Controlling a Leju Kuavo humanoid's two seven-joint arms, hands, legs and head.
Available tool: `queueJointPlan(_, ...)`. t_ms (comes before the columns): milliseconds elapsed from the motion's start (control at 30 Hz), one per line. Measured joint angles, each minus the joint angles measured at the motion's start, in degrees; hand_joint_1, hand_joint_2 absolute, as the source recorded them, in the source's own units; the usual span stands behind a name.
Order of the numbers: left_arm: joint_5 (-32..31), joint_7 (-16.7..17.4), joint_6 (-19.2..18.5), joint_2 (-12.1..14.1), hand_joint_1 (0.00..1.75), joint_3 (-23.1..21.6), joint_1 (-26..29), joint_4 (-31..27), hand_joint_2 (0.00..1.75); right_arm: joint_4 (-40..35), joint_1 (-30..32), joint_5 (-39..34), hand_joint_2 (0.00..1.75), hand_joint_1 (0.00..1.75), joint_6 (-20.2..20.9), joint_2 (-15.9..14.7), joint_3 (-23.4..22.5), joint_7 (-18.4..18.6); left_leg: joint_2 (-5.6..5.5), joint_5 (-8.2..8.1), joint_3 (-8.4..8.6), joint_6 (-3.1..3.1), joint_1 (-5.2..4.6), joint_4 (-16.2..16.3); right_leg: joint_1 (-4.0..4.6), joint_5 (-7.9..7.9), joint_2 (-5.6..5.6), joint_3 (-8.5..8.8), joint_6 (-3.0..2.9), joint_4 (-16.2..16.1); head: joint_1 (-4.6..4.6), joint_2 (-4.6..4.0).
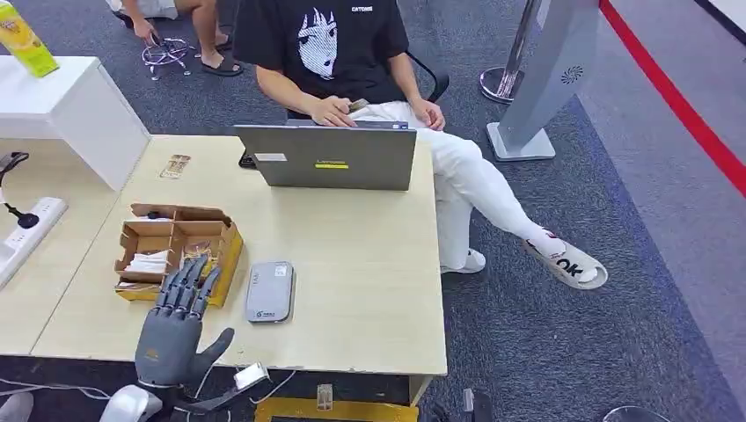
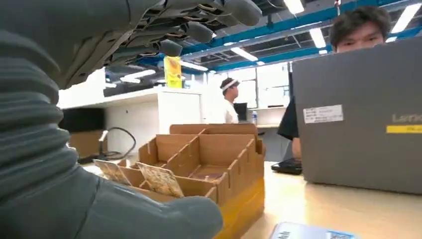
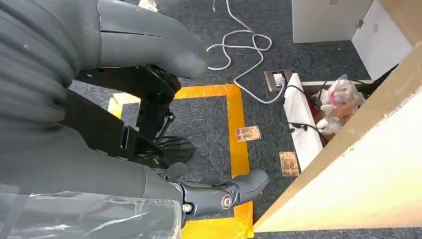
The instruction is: Pass the card to the sensor for recognition and then transmit it.
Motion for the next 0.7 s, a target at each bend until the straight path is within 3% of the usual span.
queueJointPlan(133, -8.7, 4.72, 1.16, 1.47, 0.0, 0.09, -1.1, 2.61, 1.75, 0.0, -0.03, 0.57, 1.75, 0.0, 0.0, 0.0, -0.09, 0.22, -0.04, 0.0, 0.0, 0.0, 0.01, 0.0, 0.01, 0.0, -0.03, 0.0, 0.0, 0.01, 0.02, 0.0)
queueJointPlan(567, -10.37, 5.85, 1.86, 3.13, 0.0, 0.26, -2.47, 7.26, 1.75, 0.0, -0.04, 0.85, 1.75, 0.0, 0.0, 0.0, -0.31, 0.28, -0.03, 0.0, 0.01, 0.0, 0.0, 0.0, 0.0, 0.0, -0.03, 0.0, 0.0, 0.01, -0.02, 0.0)
queueJointPlan(700, -16.45, 9.64, 2.1, 3.76, 0.0, 0.39, -3.45, 8.83, 1.75, 0.0, -0.06, 1.29, 1.75, 0.0, 0.0, 0.0, -0.31, 0.57, -0.05, 0.0, 0.02, -0.01, 0.01, -0.01, 0.01, 0.0, -0.04, -0.01, -0.01, 0.01, -0.02, 0.0)
